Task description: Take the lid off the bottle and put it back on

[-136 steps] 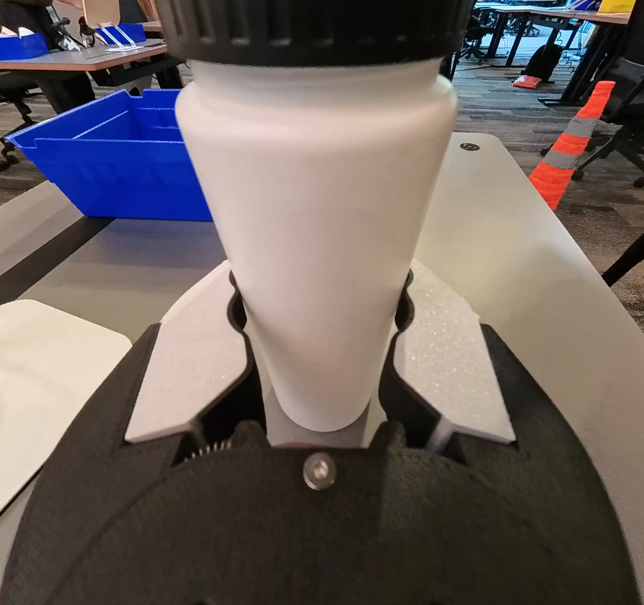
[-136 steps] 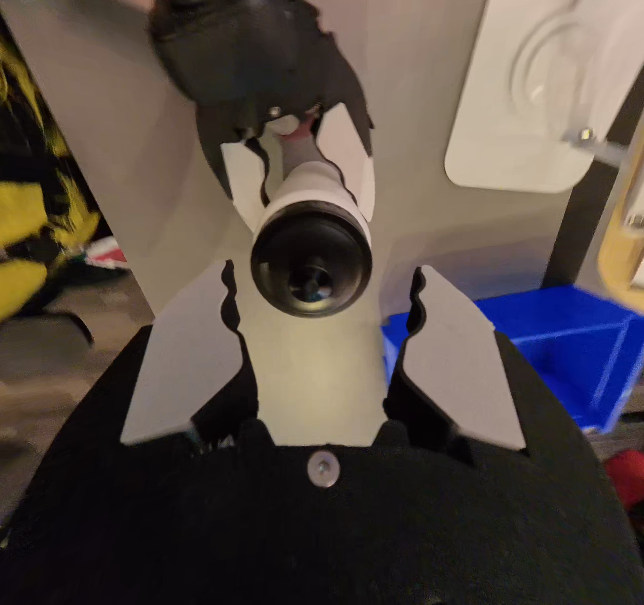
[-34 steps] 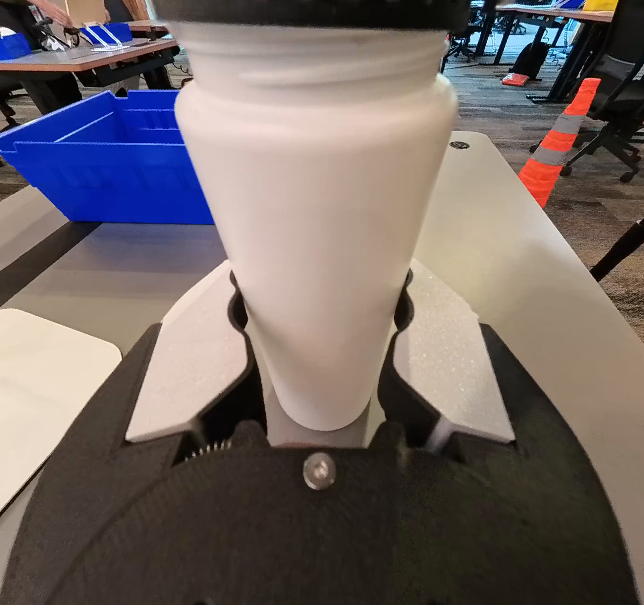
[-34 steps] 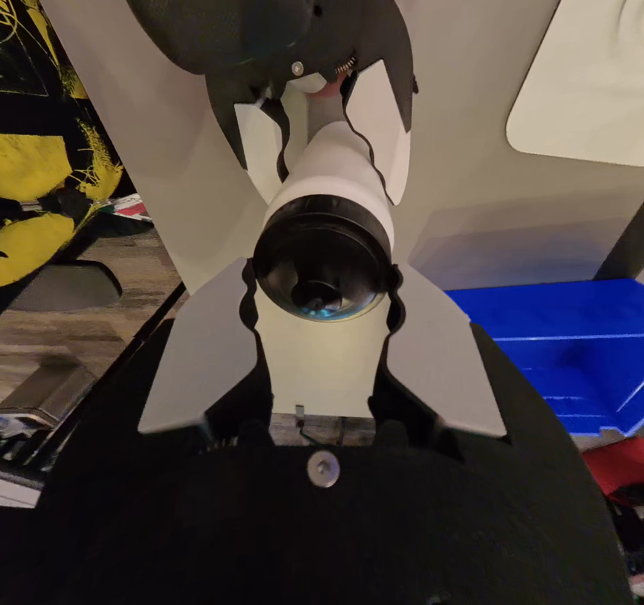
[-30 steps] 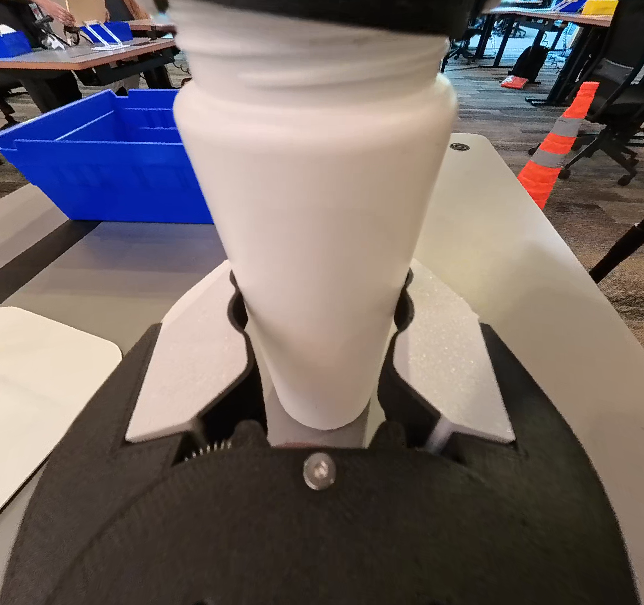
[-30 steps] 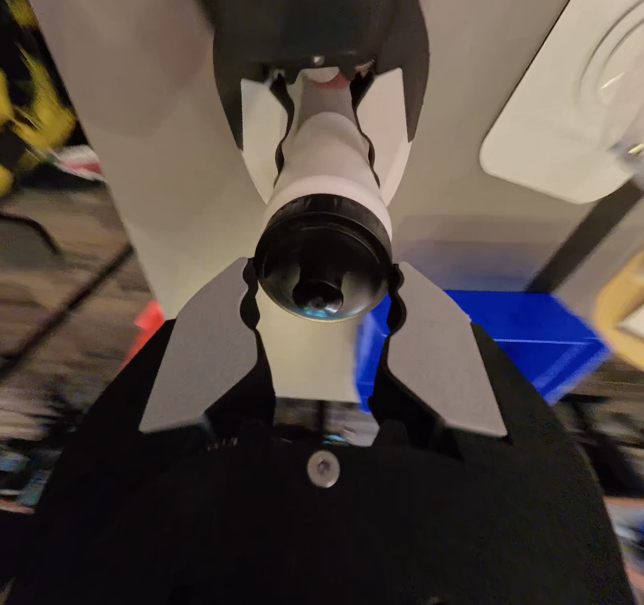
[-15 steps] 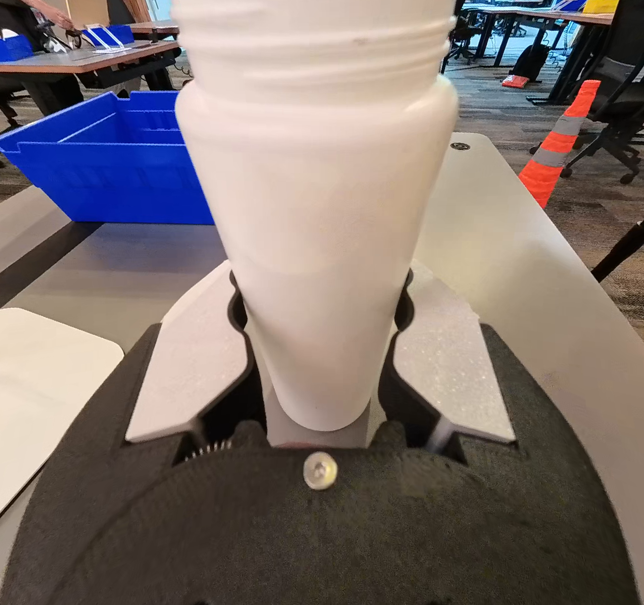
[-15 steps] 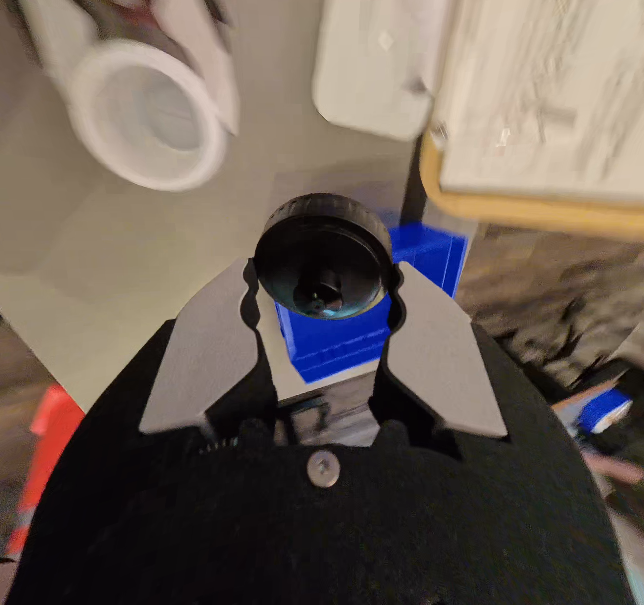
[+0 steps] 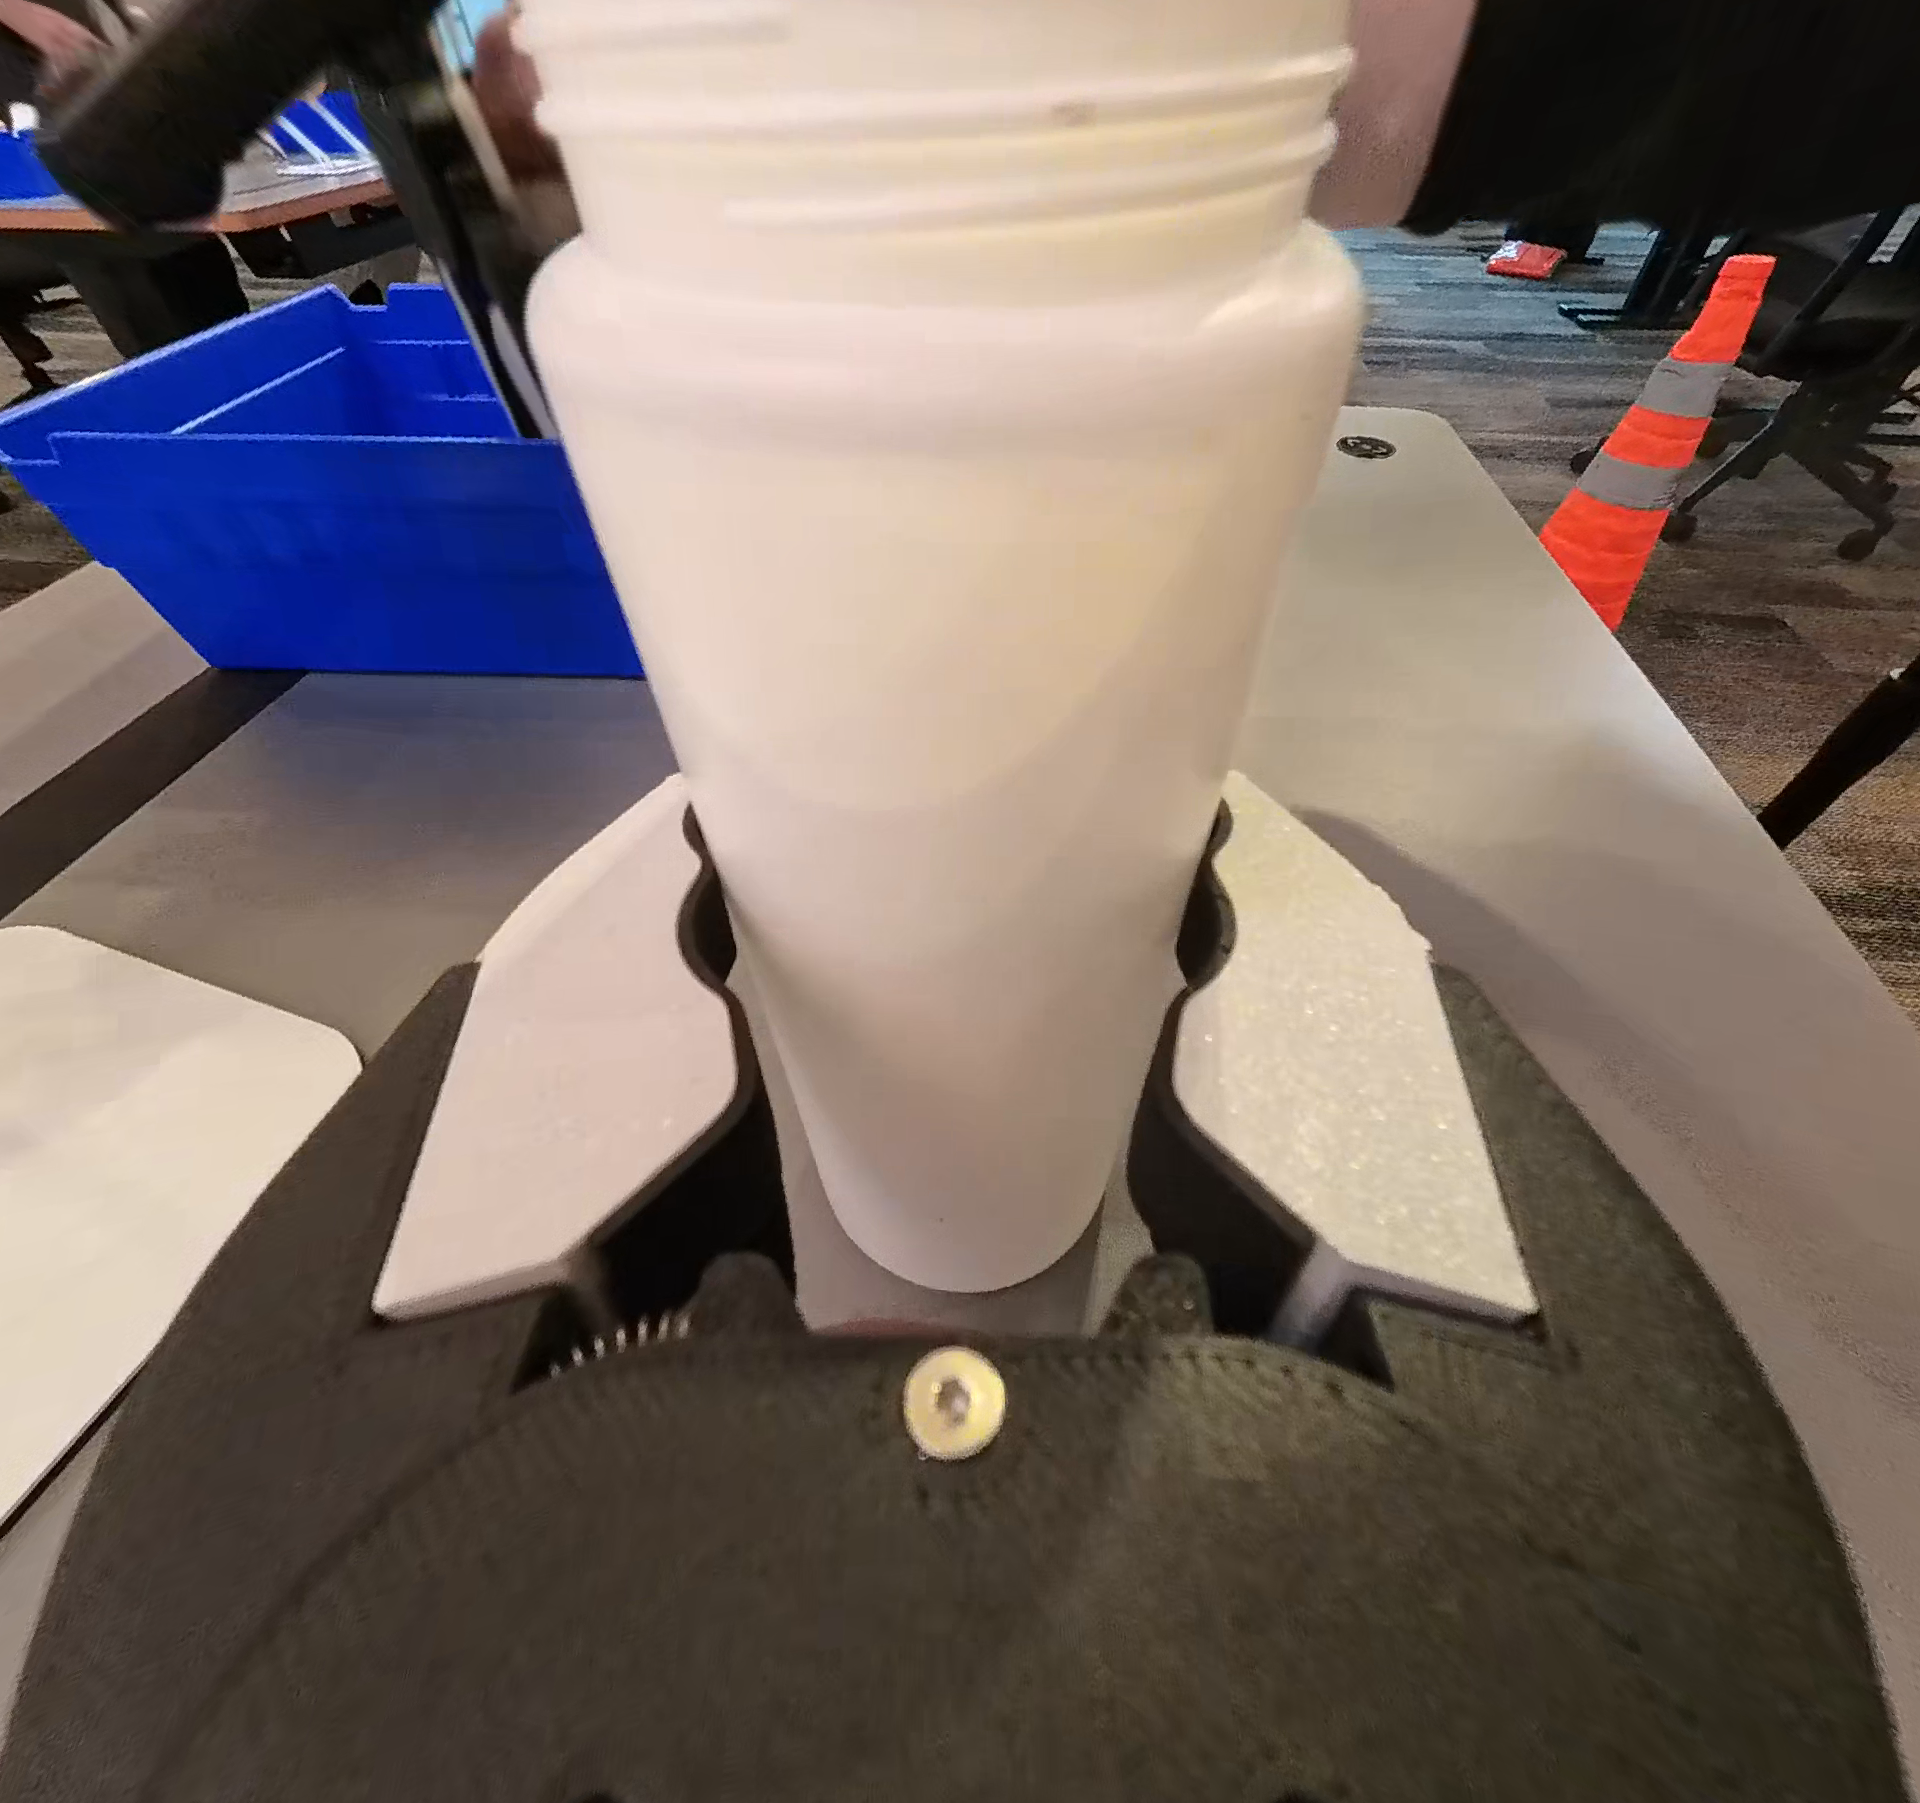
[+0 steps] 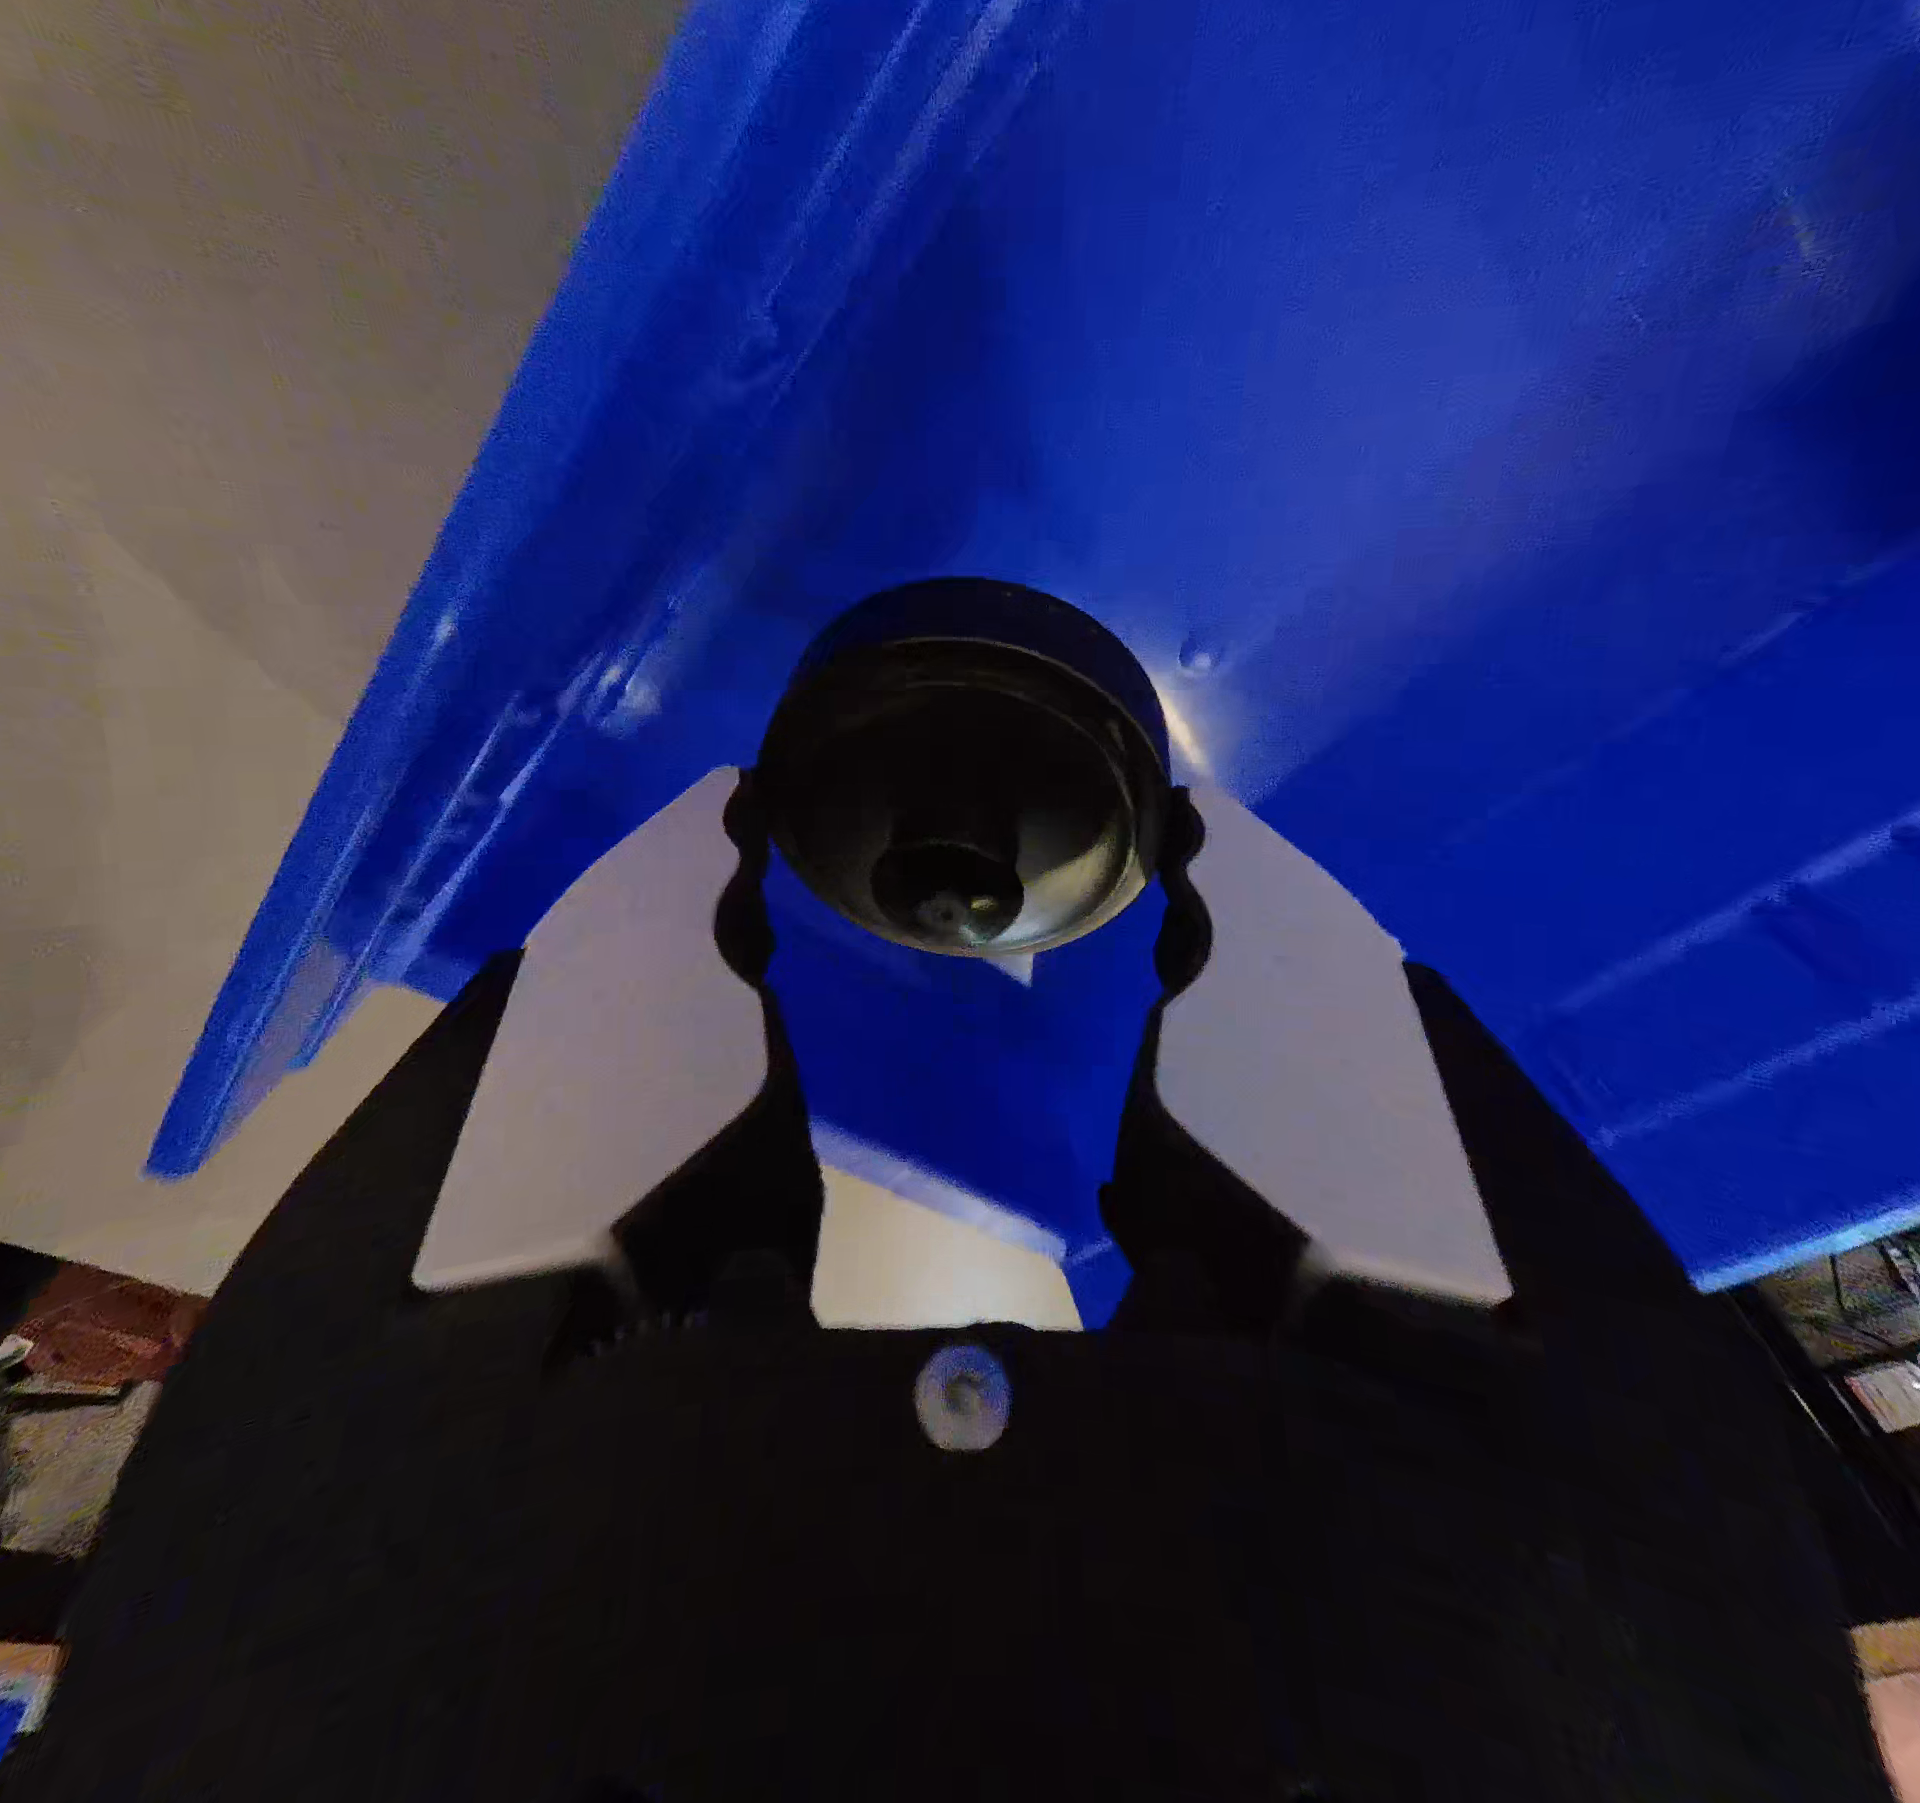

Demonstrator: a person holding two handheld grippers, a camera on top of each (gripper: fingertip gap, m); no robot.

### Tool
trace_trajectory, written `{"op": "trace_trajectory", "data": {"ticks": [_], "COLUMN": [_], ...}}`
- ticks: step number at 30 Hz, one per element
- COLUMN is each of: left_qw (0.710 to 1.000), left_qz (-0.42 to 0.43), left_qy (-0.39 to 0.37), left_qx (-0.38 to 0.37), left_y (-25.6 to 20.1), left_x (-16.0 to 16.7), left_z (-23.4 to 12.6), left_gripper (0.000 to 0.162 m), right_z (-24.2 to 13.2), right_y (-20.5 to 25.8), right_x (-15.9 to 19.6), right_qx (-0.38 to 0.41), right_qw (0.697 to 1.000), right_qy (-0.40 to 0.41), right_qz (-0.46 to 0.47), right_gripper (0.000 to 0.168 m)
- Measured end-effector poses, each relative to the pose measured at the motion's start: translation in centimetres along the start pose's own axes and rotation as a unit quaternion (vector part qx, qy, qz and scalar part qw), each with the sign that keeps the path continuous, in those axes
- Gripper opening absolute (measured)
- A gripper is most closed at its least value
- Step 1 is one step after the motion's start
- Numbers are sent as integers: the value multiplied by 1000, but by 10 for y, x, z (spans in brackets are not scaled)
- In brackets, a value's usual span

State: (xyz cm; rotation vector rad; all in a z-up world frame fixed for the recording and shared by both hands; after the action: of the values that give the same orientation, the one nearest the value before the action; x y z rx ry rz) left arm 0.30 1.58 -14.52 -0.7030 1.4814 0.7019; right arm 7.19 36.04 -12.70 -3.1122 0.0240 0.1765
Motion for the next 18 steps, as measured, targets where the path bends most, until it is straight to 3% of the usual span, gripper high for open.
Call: {"op": "trace_trajectory", "data": {"ticks": [4, 5, 6, 11, 13, 15, 18], "left_qw": [1000, 1000, 1000, 1000, 1000, 1000, 1000], "left_qz": [-2, -2, -2, -3, -4, -5, -5], "left_qy": [-1, -2, -2, -3, -4, -5, -5], "left_qx": [1, 1, 1, 1, 0, 0, -1], "left_y": [1, 1, 1, 0, 1, 1, 1], "left_x": [0, 0, 0, 0, 1, 1, 1], "left_z": [-1, -1, -1, 0, 0, -1, 0], "left_gripper": [86, 86, 86, 86, 86, 86, 86], "right_z": [32, 34, 31, -39, -81, -111, -114], "right_y": [-7, -5, -7, -6, 24, 76, 163], "right_x": [-9, -8, -6, 13, 19, 25, 33], "right_qx": [-9, -19, -20, 74, 80, 29, -79], "right_qw": [1000, 999, 999, 989, 973, 948, 901], "right_qy": [-15, -29, -34, -124, -217, -311, -392], "right_qz": [4, 15, 24, 29, 1, -64, -169], "right_gripper": [76, 93, 94, 89, 86, 87, 104]}}
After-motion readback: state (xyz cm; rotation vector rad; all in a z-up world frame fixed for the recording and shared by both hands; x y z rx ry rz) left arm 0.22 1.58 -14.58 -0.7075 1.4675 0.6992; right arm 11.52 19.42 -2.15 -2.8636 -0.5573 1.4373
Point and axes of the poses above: each gripper's, where its closed fingertips meet, z out along the fingers, x out of its underside, y = z × x across the jaws, the point moved 9 cm from there along -z, back along the fingers, and after that the axes turned 11 degrees about -y, right-handed, at the moved point
